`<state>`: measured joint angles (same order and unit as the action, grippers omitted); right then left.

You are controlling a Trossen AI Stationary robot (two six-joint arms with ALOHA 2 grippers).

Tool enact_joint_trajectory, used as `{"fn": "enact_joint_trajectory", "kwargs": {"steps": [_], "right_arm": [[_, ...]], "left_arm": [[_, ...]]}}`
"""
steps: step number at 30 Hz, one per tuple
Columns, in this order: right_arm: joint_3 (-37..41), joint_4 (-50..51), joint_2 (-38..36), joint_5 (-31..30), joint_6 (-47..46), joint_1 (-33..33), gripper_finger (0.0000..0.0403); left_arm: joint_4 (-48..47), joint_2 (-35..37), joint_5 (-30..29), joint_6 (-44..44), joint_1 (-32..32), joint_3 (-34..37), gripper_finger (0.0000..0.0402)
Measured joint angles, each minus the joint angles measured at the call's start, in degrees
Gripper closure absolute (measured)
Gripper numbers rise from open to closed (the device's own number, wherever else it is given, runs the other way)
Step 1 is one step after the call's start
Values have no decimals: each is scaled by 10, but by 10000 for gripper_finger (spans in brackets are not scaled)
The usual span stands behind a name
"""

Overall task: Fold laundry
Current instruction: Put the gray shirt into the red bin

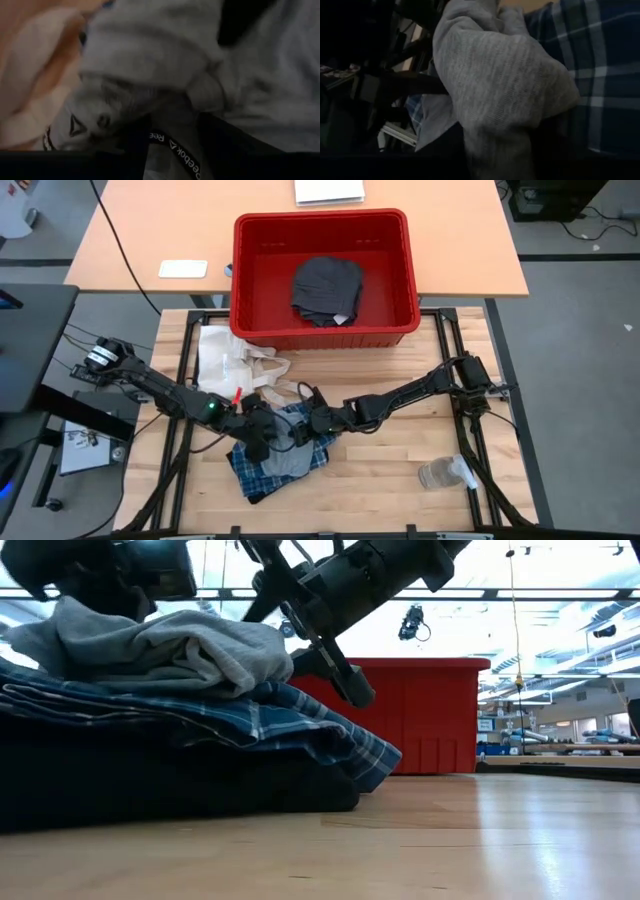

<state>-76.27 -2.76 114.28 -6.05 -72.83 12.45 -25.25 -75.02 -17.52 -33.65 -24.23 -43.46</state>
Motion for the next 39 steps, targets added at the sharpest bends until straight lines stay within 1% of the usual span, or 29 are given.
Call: {"fn": "enact_joint_trajectory", "kwargs": {"steps": [3, 6, 10, 15, 18, 24, 29, 31, 34, 39], "right_arm": [[0, 4, 0, 10, 0, -2, 301], [0, -5, 0, 42, 0, -10, 350], [-17, -13, 0, 92, 15, -20, 350], [-51, -11, -9, 132, 12, -32, 350], [-74, -9, -22, 160, 23, -42, 350], [-94, -16, -32, 246, 10, -65, 342], [-100, -37, -75, 293, 9, -77, 344], [-100, -34, -88, 317, 10, -85, 344], [-99, -27, -108, 336, 13, -107, 344], [-99, -32, -141, 342, 33, -158, 344]], "left_arm": [[-26, 4, 48, -2, -3, 0, 228], [-58, 24, 85, -14, -11, 0, 228], [-106, 75, 96, -25, -25, -2, 228], [-175, 151, 92, -27, -31, -26, 228], [-183, 197, 88, -20, -31, -35, 228], [-183, 262, 51, -27, -29, -37, 228], [-189, 305, 40, -40, -29, -37, 228], [-187, 322, 27, -45, -29, -37, 228], [-187, 345, -5, -45, -29, -37, 228], [-187, 369, -77, -25, -29, -37, 228]]}}
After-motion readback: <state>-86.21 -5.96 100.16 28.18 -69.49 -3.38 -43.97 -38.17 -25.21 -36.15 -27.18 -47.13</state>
